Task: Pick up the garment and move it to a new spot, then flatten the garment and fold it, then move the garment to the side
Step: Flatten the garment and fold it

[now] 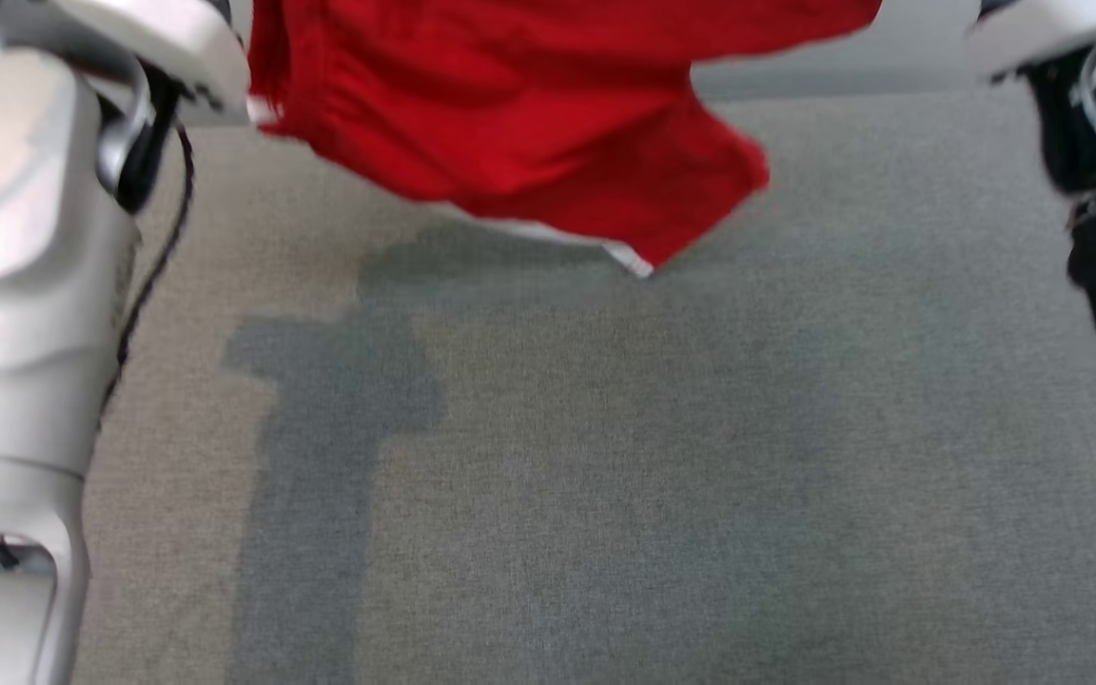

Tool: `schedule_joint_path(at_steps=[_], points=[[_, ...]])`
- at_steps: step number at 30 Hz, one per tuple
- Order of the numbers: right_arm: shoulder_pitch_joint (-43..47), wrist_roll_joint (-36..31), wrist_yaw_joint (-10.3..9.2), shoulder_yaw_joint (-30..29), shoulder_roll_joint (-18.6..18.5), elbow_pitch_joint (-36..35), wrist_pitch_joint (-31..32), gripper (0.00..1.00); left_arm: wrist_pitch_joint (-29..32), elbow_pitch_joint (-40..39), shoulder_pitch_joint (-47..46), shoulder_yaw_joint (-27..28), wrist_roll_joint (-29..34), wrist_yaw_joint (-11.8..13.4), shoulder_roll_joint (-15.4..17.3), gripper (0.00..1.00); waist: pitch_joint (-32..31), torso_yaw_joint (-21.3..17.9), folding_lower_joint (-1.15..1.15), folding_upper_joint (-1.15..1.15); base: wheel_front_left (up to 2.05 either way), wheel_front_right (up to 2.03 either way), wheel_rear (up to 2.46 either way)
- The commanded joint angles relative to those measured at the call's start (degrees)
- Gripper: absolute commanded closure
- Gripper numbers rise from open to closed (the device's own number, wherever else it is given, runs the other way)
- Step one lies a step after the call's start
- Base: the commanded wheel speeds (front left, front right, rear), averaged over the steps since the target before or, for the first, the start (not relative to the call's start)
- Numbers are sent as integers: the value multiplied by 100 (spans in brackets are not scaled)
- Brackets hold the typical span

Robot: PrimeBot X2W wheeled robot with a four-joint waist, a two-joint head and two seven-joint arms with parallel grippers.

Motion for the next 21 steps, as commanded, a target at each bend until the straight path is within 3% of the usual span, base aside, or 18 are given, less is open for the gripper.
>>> schedule_joint_path(at_steps=[1,7,11,17,21], points=[[-291,-150,-4,-87,-97,87,-1,100,-48,135,-328,87,0,51,52,100,362,28,0,0,0,0,0],[-1114,-780,-10,-516,-133,95,0,100,-116,-7,-1238,201,214,171,53,100,827,34,0,0,0,0,0],[-1279,-996,-10,-858,-94,-63,0,100,-108,-435,-1184,389,285,181,-49,100,1033,57,0,0,0,0,0],[-441,-917,-10,-688,-20,-207,0,100,-111,-262,-164,475,252,82,-252,100,1024,-12,0,0,0,0,0],[608,-618,-6,-242,-30,-264,0,100,-112,-102,1007,568,171,106,-511,100,872,-63,0,0,0,0,0]])
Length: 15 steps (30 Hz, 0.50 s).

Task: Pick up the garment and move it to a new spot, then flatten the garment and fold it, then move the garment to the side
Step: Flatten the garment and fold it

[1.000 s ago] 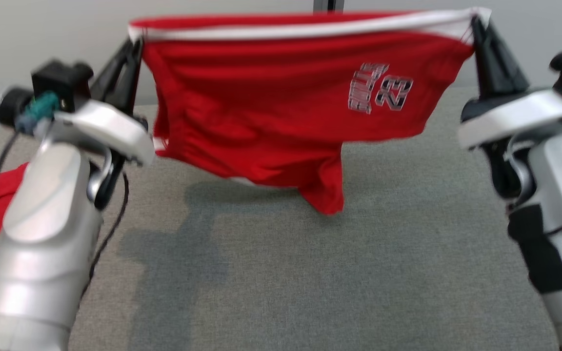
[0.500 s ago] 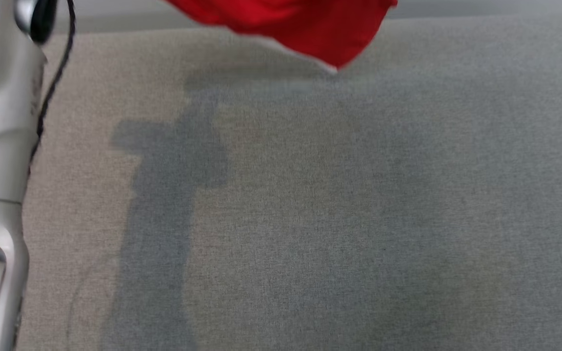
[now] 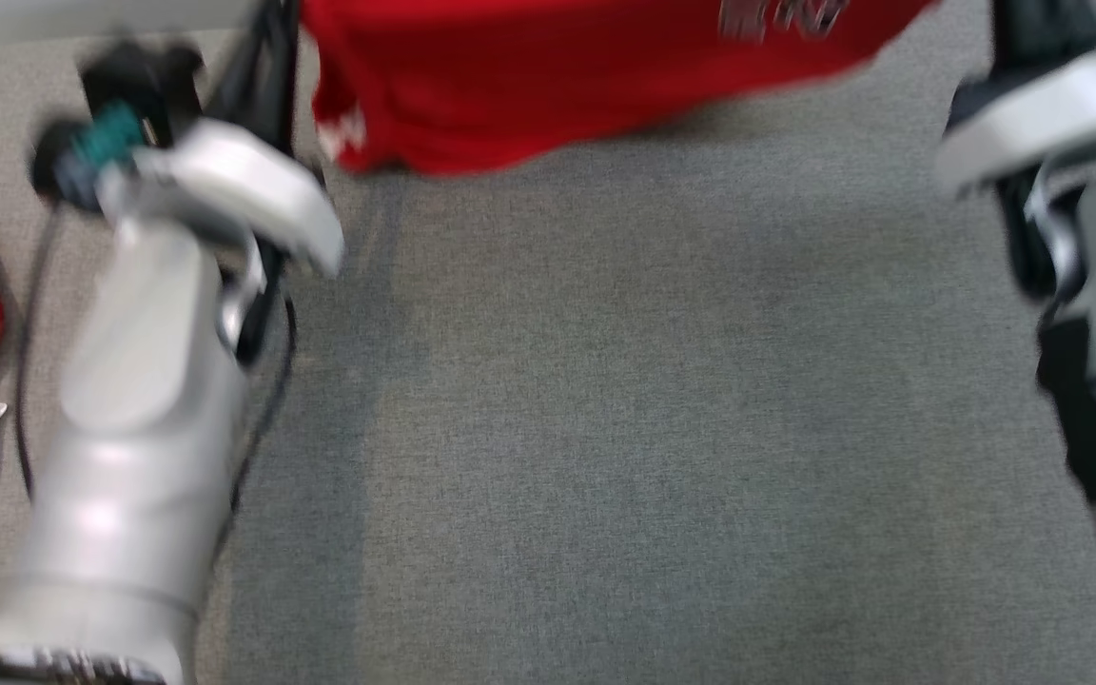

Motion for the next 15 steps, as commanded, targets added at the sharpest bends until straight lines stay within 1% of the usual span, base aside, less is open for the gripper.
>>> schedule_joint_path(at_steps=[1,5,7,9,11,14,15], points=[[473,214,-9,94,-41,-80,-1,100,-2,6,543,132,-89,12,-27,100,-122,-59,0,0,0,0,0],[1648,719,-10,359,-115,-363,-1,100,-2,26,1817,422,-301,2,-212,100,-421,-151,0,0,0,0,0],[2185,922,-12,374,-200,-522,-2,100,-5,-44,2316,624,-441,4,-247,100,-577,-172,0,0,0,0,0],[2739,1122,-14,303,-230,-647,-3,100,-3,-50,2841,559,-394,-16,-297,100,-755,-175,0,0,0,0,0],[3244,1217,-14,467,-274,-791,-3,100,-3,-172,3267,601,-414,-37,-302,100,-947,-190,0,0,0,0,0],[3906,1356,-14,489,-303,-974,-4,100,-3,-329,3898,683,-507,-53,-332,100,-1270,-227,0,0,0,0,0],[4134,1410,-14,483,-276,-1003,-4,100,-3,-390,4113,737,-645,-48,-332,100,-1371,-248,0,0,0,0,0]])
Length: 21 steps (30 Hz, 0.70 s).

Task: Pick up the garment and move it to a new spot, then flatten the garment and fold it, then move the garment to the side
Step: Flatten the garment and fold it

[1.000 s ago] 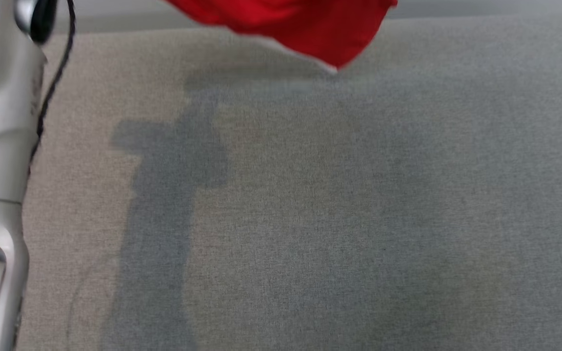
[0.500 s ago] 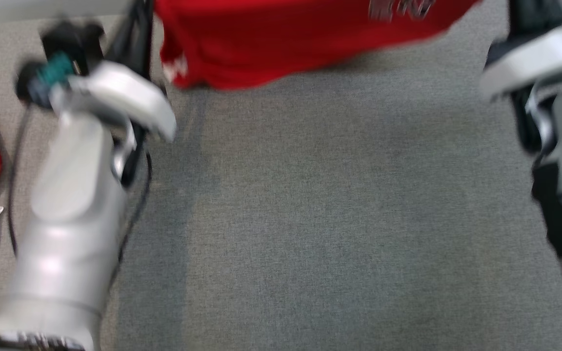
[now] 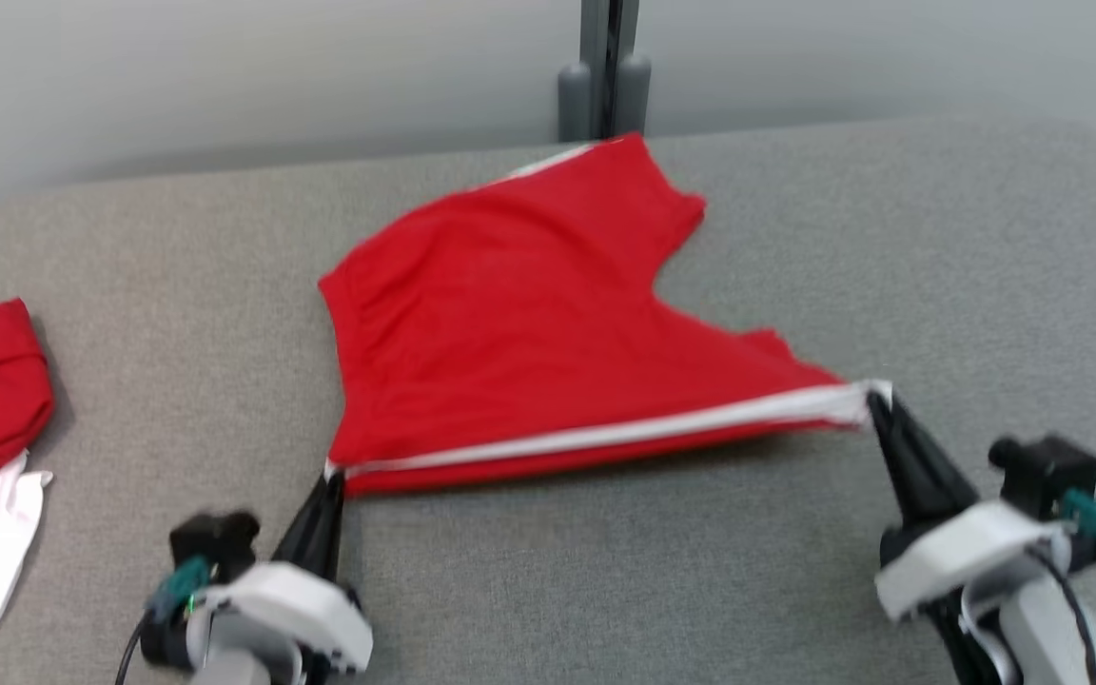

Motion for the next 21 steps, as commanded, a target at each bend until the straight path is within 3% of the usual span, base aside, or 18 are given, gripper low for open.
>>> schedule_joint_path(at_steps=[1,6,13,21], points=[[196,69,-19,-84,-72,-11,-6,100,-3,-37,215,113,-175,18,90,100,-318,-63,0,0,0,0,0],[1190,74,-26,-183,85,-180,-7,100,-7,-370,1225,110,-660,36,96,100,-918,-121,0,0,0,0,0],[1972,132,-26,-242,362,-380,-7,100,-7,-622,1923,114,-526,52,80,100,-1297,-148,0,0,0,0,0],[1907,86,-26,-550,386,-626,-8,100,-8,-1123,2047,19,-595,22,83,100,-1138,76,0,0,0,0,0]])
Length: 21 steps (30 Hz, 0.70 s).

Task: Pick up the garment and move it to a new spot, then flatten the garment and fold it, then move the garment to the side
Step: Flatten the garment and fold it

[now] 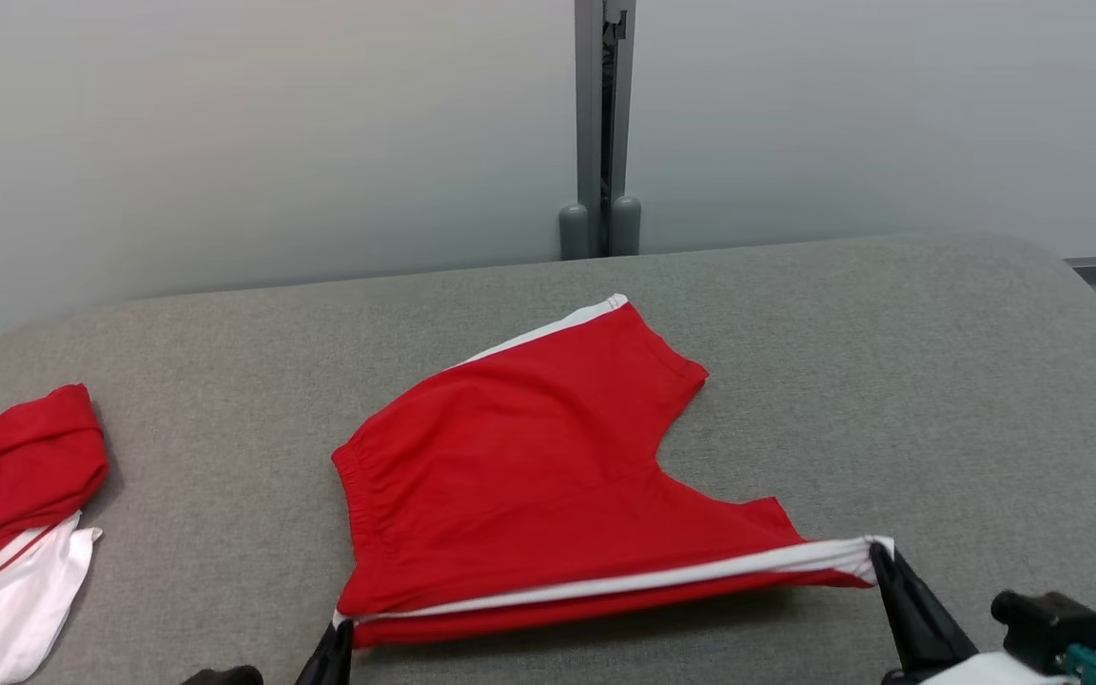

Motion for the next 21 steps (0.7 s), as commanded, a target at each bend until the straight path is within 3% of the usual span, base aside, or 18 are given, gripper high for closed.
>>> schedule_joint_path(at_steps=[1,7,16,21], points=[[-247,6,-33,-83,-92,-2,-11,100,-12,-80,-191,47,-45,4,85,100,138,131,0,0,0,0,0],[-1475,-105,-31,16,-223,476,-8,100,-11,-220,-1020,-158,-94,39,74,100,668,507,0,0,0,0,0],[-3653,-269,-20,239,-238,1687,-6,100,-9,323,-2629,-536,-224,241,65,100,1701,871,0,0,0,0,0],[-5017,-575,-19,587,-264,2692,-4,100,-8,665,-3494,-808,-452,380,61,100,2395,1071,0,0,0,0,0]])
